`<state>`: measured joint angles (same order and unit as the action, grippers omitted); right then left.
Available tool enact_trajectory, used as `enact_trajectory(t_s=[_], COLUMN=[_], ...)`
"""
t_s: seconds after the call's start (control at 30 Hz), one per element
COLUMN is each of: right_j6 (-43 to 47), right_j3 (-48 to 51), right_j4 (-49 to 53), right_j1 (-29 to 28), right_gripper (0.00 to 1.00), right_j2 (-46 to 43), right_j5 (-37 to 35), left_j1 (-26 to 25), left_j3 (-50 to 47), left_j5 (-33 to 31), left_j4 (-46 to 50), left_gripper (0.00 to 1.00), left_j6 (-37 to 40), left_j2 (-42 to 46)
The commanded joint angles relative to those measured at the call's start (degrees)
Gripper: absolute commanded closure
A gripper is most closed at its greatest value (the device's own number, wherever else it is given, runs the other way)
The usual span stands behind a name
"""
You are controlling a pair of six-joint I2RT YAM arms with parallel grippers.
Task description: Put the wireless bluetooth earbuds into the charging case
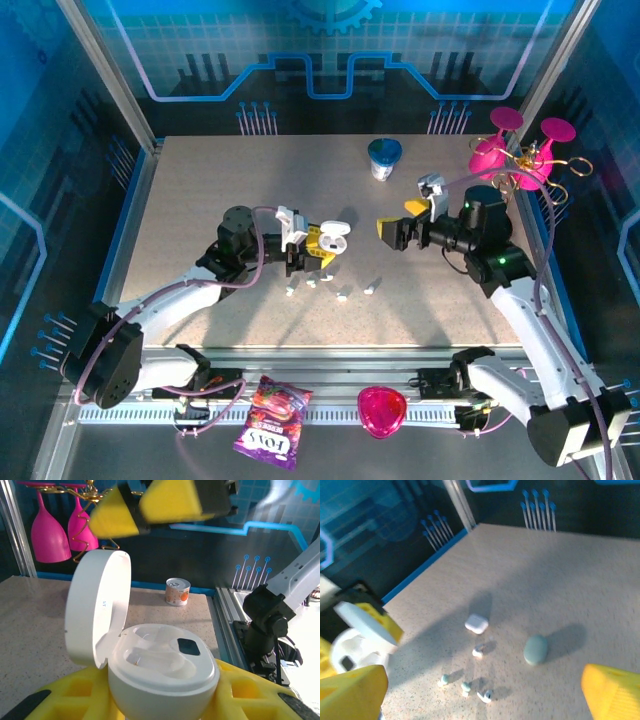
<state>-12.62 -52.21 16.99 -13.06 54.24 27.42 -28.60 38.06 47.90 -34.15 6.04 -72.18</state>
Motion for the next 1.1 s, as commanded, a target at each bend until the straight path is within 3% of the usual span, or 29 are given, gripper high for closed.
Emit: enact_trajectory(t_s=[0.0,0.27,0.6,0.8,1.07], right_j6=[-7.8,-23.8,-37.6,-42.5,-46.1], right_j3=[3.8,15.7,20.7,19.5,11.9], right_j4=[1.7,-0.6,-7.5,-7.9,2.9], right_j1=[0.6,-3.2,-18.6,-21.0,-20.2], right_gripper=[0.01,0.13,0.16,0.36,0.61], right_j2=[0.0,3.1,16.6,21.6,29.6], right_j5=[-6.1,-11.8,-22.2,-26.6,-27.9], left_j1=[0.7,0.7,0.7,0.7,0.7], left_j3=[-0.8,0.0,0.6,0.5,0.3], left_j5=[-0.7,0.1,1.2,1.9,2.0], left_j4=[-3.3,-1.7,-0.8,0.4,0.5], left_gripper=[0.68,0.68,0.68,0.68,0.68], left_j6=[-0.5,-0.4,-0.3,0.1,0.3], left_j2=[2.8,6.1,6.3,6.6,6.6])
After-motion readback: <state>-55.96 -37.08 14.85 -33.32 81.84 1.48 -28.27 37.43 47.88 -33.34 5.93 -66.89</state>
